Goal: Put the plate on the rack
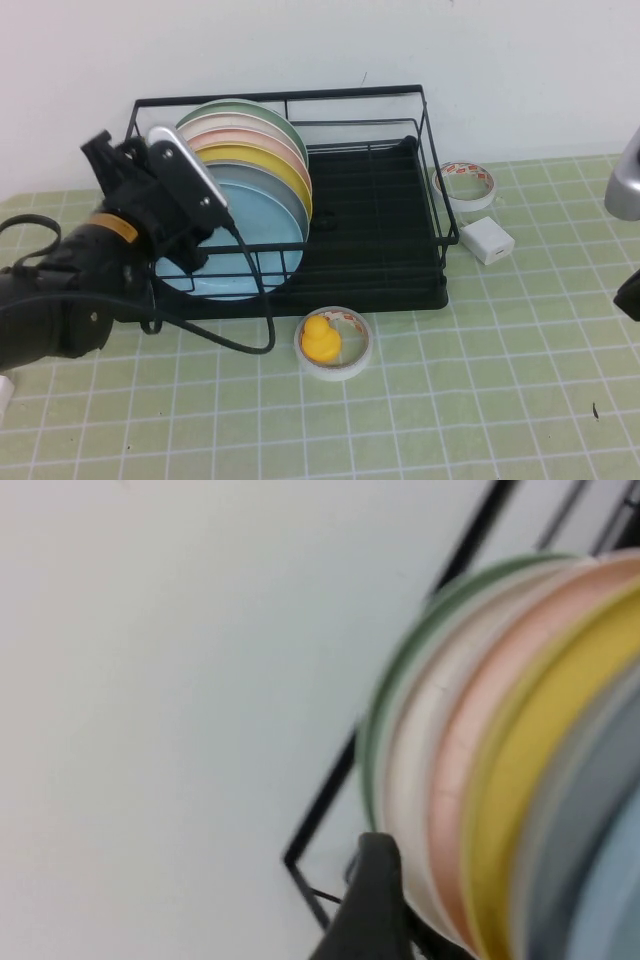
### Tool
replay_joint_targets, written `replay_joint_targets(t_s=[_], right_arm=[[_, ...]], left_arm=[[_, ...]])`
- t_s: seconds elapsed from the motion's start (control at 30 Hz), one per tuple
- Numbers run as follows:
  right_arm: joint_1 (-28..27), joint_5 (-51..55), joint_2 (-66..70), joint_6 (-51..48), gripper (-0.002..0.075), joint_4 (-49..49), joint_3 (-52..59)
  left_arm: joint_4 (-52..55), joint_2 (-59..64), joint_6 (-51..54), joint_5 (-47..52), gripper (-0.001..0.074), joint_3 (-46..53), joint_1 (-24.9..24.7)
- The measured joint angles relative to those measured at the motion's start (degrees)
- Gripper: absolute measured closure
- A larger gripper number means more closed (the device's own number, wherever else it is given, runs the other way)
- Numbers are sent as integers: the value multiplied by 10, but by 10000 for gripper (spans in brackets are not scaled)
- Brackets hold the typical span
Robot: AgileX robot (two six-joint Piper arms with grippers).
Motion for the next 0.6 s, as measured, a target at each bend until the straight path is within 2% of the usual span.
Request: replay_joint_targets(t_s=[0.13, 0.27, 0.37, 0.53, 0.6], right_arm=[[0, 0, -5, 0, 725, -23, 0], [0, 0, -25, 20, 725, -105, 0], [-1, 1, -50, 77, 725, -190, 0], [-1, -6, -103, 138, 725, -237, 17], [-1, -20, -130, 144, 725, -234, 41]], left_arm=[[-57, -39, -1, -2, 176, 0, -5], [-241, -86, -2, -10, 252, 0, -25], [-372, -127, -18, -8, 370, 0, -35], [-458, -203, -56, 63, 621, 0, -38], [-467, -231, -72, 99, 687, 0, -38]])
